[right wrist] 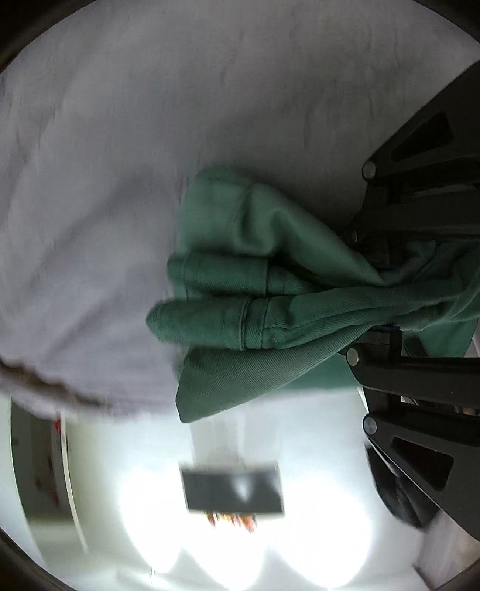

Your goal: Fold large clothes

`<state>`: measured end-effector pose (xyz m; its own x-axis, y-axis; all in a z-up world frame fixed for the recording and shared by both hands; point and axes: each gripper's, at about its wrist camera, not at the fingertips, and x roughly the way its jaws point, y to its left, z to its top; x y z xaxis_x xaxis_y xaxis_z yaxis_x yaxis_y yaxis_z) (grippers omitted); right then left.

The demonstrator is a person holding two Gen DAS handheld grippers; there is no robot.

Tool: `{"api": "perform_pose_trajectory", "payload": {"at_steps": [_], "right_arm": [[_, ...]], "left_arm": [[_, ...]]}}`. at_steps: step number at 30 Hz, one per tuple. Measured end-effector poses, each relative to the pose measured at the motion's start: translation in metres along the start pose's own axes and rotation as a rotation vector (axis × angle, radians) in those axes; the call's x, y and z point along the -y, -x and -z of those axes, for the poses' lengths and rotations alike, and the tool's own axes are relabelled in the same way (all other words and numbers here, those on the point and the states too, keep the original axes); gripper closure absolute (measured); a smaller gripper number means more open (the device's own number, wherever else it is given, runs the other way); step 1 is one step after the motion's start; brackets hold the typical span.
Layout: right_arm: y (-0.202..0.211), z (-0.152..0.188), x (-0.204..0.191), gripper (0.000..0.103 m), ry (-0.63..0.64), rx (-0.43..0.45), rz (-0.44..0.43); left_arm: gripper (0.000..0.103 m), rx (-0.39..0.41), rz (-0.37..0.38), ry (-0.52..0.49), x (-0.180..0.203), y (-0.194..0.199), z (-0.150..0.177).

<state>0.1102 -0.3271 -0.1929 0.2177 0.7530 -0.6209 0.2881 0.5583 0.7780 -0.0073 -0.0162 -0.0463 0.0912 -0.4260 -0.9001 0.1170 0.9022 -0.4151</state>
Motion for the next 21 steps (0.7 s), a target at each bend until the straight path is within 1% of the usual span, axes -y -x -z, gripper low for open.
{"api": "perform_pose_trajectory", "payload": {"at_steps": [1, 2, 3, 4, 5, 6, 7, 8, 9, 10, 11, 12, 13, 14, 16, 17, 18, 20, 21], "right_arm": [[0.003, 0.0, 0.0, 0.061, -0.014, 0.003, 0.03], [0.009, 0.003, -0.001, 0.055, -0.017, 0.012, 0.054], [0.02, 0.008, -0.009, 0.051, 0.012, 0.035, 0.096], [0.026, 0.012, -0.018, 0.044, 0.046, 0.051, 0.14], [0.036, 0.012, -0.027, 0.044, 0.083, 0.073, 0.198], [0.046, 0.016, -0.037, 0.044, 0.122, 0.114, 0.262], [0.053, 0.019, -0.048, 0.044, 0.156, 0.151, 0.297], [0.059, 0.021, -0.057, 0.044, 0.185, 0.18, 0.307], [0.062, 0.023, -0.067, 0.044, 0.216, 0.2, 0.304], [0.059, 0.022, -0.073, 0.045, 0.238, 0.205, 0.307], [0.052, 0.018, -0.08, 0.047, 0.257, 0.199, 0.319], [0.046, 0.015, -0.082, 0.051, 0.264, 0.191, 0.321], [0.036, 0.011, -0.085, 0.071, 0.277, 0.173, 0.319], [0.022, 0.006, -0.088, 0.096, 0.297, 0.145, 0.355], [0.011, 0.004, -0.092, 0.096, 0.357, 0.142, 0.47], [0.011, 0.006, -0.091, 0.096, 0.385, 0.151, 0.517], [0.008, 0.003, -0.088, 0.096, 0.404, 0.155, 0.56], [0.005, -0.004, -0.068, 0.096, 0.382, 0.139, 0.597], [0.001, -0.013, -0.059, 0.096, 0.345, 0.128, 0.593]], "left_arm": [[0.053, -0.003, -0.04, 0.003, -0.006, -0.003, 0.007], [0.052, -0.011, -0.06, 0.006, -0.009, -0.005, 0.011], [0.052, -0.009, -0.06, 0.009, -0.01, -0.002, 0.014], [0.052, 0.005, -0.055, 0.008, -0.009, 0.004, 0.015], [0.052, 0.022, -0.052, -0.004, -0.007, 0.012, 0.015], [0.052, 0.037, -0.05, -0.016, -0.007, 0.02, 0.016], [0.051, 0.064, -0.05, -0.024, -0.009, 0.03, 0.016], [0.047, 0.102, -0.06, -0.025, -0.011, 0.04, 0.016], [0.035, 0.137, -0.077, -0.023, -0.014, 0.048, 0.016], [0.032, 0.189, -0.114, -0.015, -0.017, 0.057, 0.015], [0.032, 0.211, -0.14, -0.006, -0.02, 0.058, 0.012], [0.032, 0.216, -0.159, 0.005, -0.025, 0.058, 0.011], [0.032, 0.211, -0.171, 0.022, -0.03, 0.057, 0.01], [0.032, 0.201, -0.187, 0.042, -0.035, 0.052, 0.008], [0.032, 0.188, -0.209, 0.051, -0.036, 0.044, 0.008], [0.032, 0.184, -0.223, 0.044, -0.043, 0.044, 0.014], [0.032, 0.182, -0.235, 0.037, -0.041, 0.041, 0.015], [0.032, 0.182, -0.252, 0.02, -0.034, 0.034, 0.018], [0.032, 0.181, -0.251, 0.013, -0.03, 0.03, 0.02]]}}
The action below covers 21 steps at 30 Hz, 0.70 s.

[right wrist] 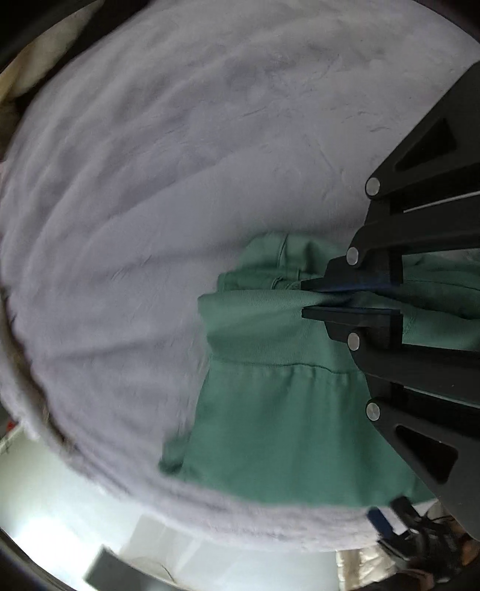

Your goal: Fold large clothes

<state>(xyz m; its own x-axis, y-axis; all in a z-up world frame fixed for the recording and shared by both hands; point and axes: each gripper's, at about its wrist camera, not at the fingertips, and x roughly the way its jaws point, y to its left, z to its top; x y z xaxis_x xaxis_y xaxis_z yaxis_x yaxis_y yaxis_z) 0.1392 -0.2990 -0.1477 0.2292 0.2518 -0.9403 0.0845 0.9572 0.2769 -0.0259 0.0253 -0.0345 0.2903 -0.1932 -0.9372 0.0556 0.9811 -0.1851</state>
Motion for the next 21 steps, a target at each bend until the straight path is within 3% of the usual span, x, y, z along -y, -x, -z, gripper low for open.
{"api": "perform_pose_trajectory", "payload": {"at_steps": [3, 9, 14, 21], "right_arm": [[-0.013, -0.004, 0.011, 0.094, -0.04, -0.014, -0.03], [0.008, 0.009, 0.024, 0.093, -0.108, -0.008, -0.043], [0.037, 0.021, 0.022, 0.093, -0.125, -0.006, 0.014], [0.077, 0.088, 0.007, 0.093, -0.082, -0.006, -0.047]], "left_arm": [[0.032, -0.015, -0.008, -0.021, 0.014, -0.011, 0.003], [0.031, -0.022, -0.078, -0.06, 0.026, -0.013, 0.008], [0.031, -0.043, -0.087, -0.042, 0.024, -0.014, 0.009], [0.031, -0.052, -0.093, -0.036, 0.026, -0.014, 0.016]]}}
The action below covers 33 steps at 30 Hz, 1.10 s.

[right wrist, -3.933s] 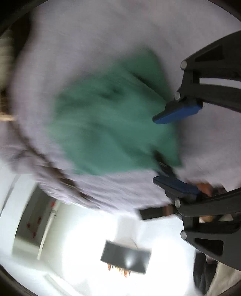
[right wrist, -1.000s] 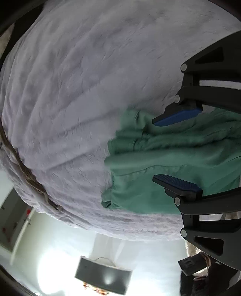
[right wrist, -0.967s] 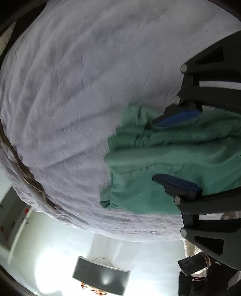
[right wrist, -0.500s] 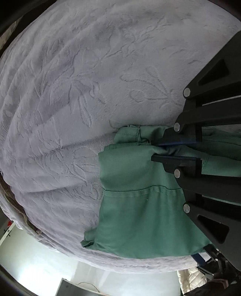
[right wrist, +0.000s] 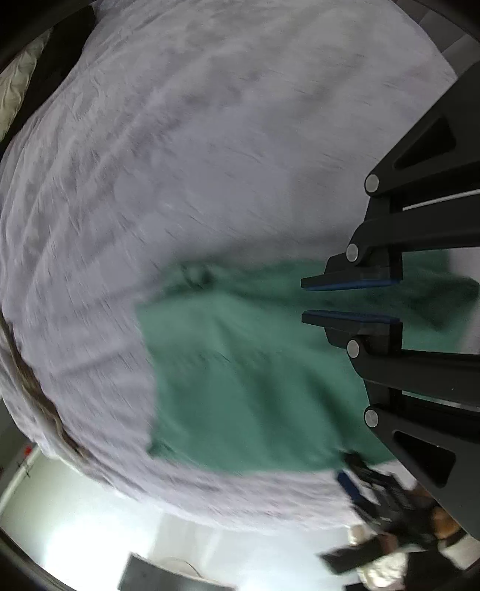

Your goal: Fold large clothes

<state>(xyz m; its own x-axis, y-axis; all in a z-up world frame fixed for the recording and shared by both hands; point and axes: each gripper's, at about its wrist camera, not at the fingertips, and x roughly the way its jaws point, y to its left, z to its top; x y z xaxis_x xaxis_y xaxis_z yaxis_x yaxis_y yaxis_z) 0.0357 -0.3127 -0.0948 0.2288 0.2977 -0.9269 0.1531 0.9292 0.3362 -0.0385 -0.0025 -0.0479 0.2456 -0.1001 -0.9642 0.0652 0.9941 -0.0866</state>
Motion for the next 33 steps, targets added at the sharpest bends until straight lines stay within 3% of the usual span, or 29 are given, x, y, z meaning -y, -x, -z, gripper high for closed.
{"api": "perform_pose_trajectory", "payload": {"at_steps": [3, 6, 11, 12, 14, 16, 17, 18, 19, 23, 26, 28, 33], "right_arm": [[0.002, 0.028, -0.015, 0.093, 0.045, -0.037, -0.021], [0.003, 0.047, -0.021, 0.087, 0.082, -0.051, 0.018], [0.01, 0.06, -0.011, 0.084, 0.053, -0.065, 0.026], [0.014, 0.061, -0.008, 0.08, 0.046, -0.061, 0.022], [0.018, 0.064, -0.005, 0.047, 0.047, -0.05, 0.025], [0.016, 0.064, -0.004, 0.045, 0.044, -0.05, 0.005], [0.011, 0.064, -0.003, 0.052, 0.032, -0.069, -0.01], [0.006, 0.062, -0.003, 0.068, 0.023, -0.084, -0.022], [0.0, 0.062, -0.001, 0.095, 0.007, -0.108, -0.034], [-0.002, 0.064, 0.009, 0.096, -0.02, -0.108, 0.036], [-0.023, 0.073, 0.034, 0.096, -0.073, -0.158, 0.074], [-0.044, 0.079, 0.042, 0.096, -0.064, -0.182, 0.098], [-0.058, 0.081, 0.043, 0.096, -0.042, -0.185, 0.125]], "left_arm": [[0.031, -0.009, -0.001, -0.004, 0.001, 0.0, 0.001], [0.031, -0.027, 0.0, -0.004, 0.002, 0.003, 0.003], [0.031, -0.042, 0.035, -0.031, 0.006, 0.014, 0.018], [0.031, -0.049, 0.04, -0.036, 0.007, 0.015, 0.021], [0.031, -0.058, 0.053, -0.04, 0.006, 0.016, 0.028], [0.031, -0.064, 0.058, -0.036, 0.004, 0.015, 0.032], [0.031, -0.069, 0.059, -0.033, 0.003, 0.014, 0.032], [0.025, -0.072, 0.055, -0.028, 0.003, 0.013, 0.032], [0.023, -0.076, 0.046, -0.025, 0.003, 0.013, 0.031], [0.023, -0.084, 0.043, -0.047, 0.003, 0.015, 0.028], [0.023, -0.083, 0.049, -0.06, 0.002, 0.017, 0.03], [0.015, -0.1, 0.063, -0.053, 0.001, 0.012, 0.033], [0.015, -0.107, 0.068, -0.06, 0.004, -0.002, 0.041]]}}
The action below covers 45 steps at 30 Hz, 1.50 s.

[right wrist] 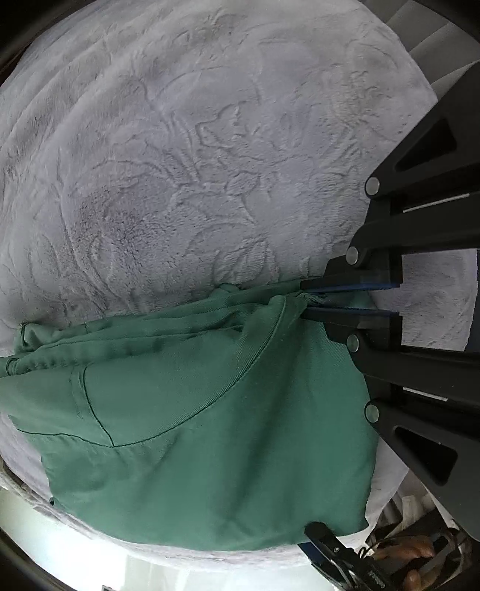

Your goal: Fold large clothes

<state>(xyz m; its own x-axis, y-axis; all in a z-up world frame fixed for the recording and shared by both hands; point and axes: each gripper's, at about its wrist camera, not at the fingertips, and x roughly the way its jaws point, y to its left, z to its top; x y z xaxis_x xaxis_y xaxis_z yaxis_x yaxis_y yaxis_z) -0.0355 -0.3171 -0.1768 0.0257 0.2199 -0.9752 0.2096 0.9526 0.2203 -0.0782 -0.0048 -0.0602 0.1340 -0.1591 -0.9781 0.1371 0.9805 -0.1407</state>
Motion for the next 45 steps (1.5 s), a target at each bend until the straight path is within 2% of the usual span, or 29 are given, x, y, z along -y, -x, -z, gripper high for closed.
{"api": "perform_pose_trajectory", "payload": {"at_steps": [5, 9, 12, 16, 19, 21, 22, 24, 28, 30, 32, 36, 41, 45], "right_arm": [[0.031, 0.0, 0.01, 0.09, -0.042, -0.007, -0.068], [0.086, -0.014, 0.007, 0.086, -0.033, 0.161, -0.092], [0.096, -0.047, -0.007, 0.085, -0.016, 0.234, -0.12], [0.081, -0.086, -0.043, 0.085, 0.043, 0.257, -0.114], [0.049, -0.115, -0.064, 0.087, 0.06, 0.204, -0.054], [0.022, -0.129, -0.053, 0.096, 0.034, 0.153, 0.007], [0.012, -0.134, -0.046, 0.101, 0.011, 0.131, 0.003], [0.007, -0.137, -0.034, 0.103, -0.043, 0.121, -0.027], [0.023, -0.13, -0.02, 0.102, -0.071, 0.125, 0.011], [0.032, -0.12, -0.012, 0.102, -0.075, 0.115, -0.003], [0.043, -0.107, -0.004, 0.097, -0.083, 0.121, -0.001], [0.062, -0.077, 0.018, 0.097, -0.122, 0.128, -0.011], [0.075, -0.048, 0.017, 0.097, -0.115, 0.106, -0.007], [0.082, -0.017, 0.0, 0.095, -0.083, 0.083, -0.005]], "left_arm": [[0.007, 0.008, -0.002, 0.02, -0.009, -0.004, 0.004], [0.007, 0.009, -0.017, 0.011, -0.009, 0.001, 0.002], [0.007, 0.012, -0.029, -0.006, -0.009, 0.001, 0.001], [0.007, 0.001, -0.037, 0.011, -0.01, -0.001, 0.0], [0.007, -0.004, -0.054, 0.015, -0.005, -0.003, -0.003], [0.007, -0.012, -0.061, 0.026, -0.003, -0.005, -0.005], [0.007, -0.016, -0.064, 0.033, -0.003, -0.005, -0.005], [0.007, -0.016, -0.064, 0.037, 0.0, -0.004, -0.005], [0.007, -0.011, -0.077, 0.039, -0.001, -0.002, -0.004], [0.007, -0.009, -0.08, 0.041, -0.003, 0.0, -0.004], [0.007, -0.01, -0.079, 0.049, -0.004, 0.001, -0.001], [0.007, -0.014, -0.078, 0.051, -0.003, 0.004, 0.003], [0.007, -0.012, -0.091, 0.016, -0.006, 0.015, 0.006], [0.007, -0.012, -0.11, 0.011, -0.009, 0.03, 0.006]]}}
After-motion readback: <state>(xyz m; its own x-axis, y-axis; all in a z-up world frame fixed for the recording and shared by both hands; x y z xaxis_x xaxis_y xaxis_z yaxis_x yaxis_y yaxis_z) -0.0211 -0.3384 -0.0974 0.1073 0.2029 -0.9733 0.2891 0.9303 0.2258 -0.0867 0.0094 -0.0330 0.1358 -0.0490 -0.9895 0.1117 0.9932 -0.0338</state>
